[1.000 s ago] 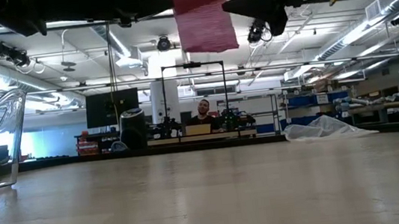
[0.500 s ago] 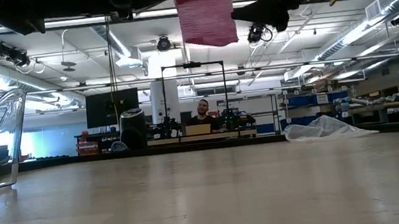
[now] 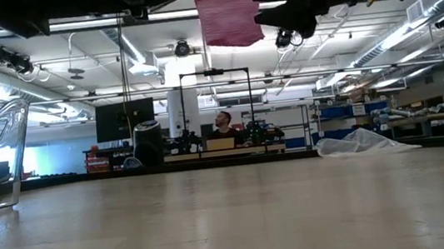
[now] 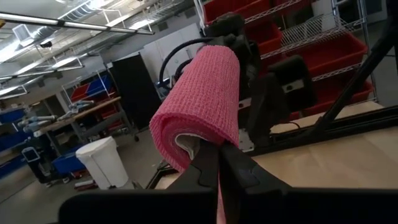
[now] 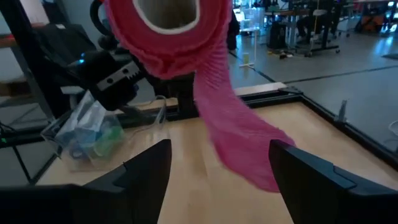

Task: Roll bandage
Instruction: Roll the pink bandage

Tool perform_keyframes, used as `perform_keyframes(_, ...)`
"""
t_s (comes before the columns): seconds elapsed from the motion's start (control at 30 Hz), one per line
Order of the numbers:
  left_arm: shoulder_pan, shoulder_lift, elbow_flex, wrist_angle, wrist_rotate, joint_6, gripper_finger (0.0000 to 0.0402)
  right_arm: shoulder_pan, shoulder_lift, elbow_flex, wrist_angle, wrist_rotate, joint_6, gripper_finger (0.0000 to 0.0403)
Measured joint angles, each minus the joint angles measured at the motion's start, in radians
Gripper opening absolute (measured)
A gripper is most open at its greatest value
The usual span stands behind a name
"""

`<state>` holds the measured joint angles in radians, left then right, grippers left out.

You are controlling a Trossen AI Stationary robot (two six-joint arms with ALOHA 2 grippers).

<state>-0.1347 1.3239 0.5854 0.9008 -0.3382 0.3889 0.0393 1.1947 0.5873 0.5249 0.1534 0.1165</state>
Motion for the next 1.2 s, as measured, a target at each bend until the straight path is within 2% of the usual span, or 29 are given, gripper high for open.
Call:
perform_keyframes(0.27, -0.005, -0.016, 0.002, -0.005, 0.001, 0.000, 0.0001, -0.010, -0.111, 0.000, -0.147, 0.007, -0.010, 0.0278)
perform_keyframes(0.4, -0.005, -0.015, 0.002, -0.010, 0.009, 0.000, 0.0001, -0.022, -0.137, 0.000, -0.163, 0.010, -0.013, 0.0286)
perform_keyframes(0.6, -0.005, -0.015, 0.002, -0.008, 0.010, -0.007, 0.0001, -0.041, -0.073, 0.000, -0.071, -0.115, 0.029, 0.0290)
perform_keyframes(0.77, -0.005, -0.015, 0.002, -0.008, -0.002, -0.008, 0.0001, -0.055, 0.030, 0.000, 0.015, -0.092, 0.062, 0.0273)
perform_keyframes(0.9, -0.005, -0.015, 0.002, -0.008, -0.007, -0.013, 0.0001, -0.062, 0.074, 0.000, 0.074, -0.084, 0.074, 0.0218)
perform_keyframes(1.13, -0.005, -0.014, 0.002, -0.009, -0.017, -0.011, 0.0001, -0.057, 0.080, 0.000, 0.089, -0.085, 0.066, 0.0049)
perform_keyframes(1.2, -0.005, -0.014, 0.002, -0.009, -0.032, -0.003, 0.0001, -0.056, 0.080, 0.000, 0.089, -0.084, 0.057, 0.0014)
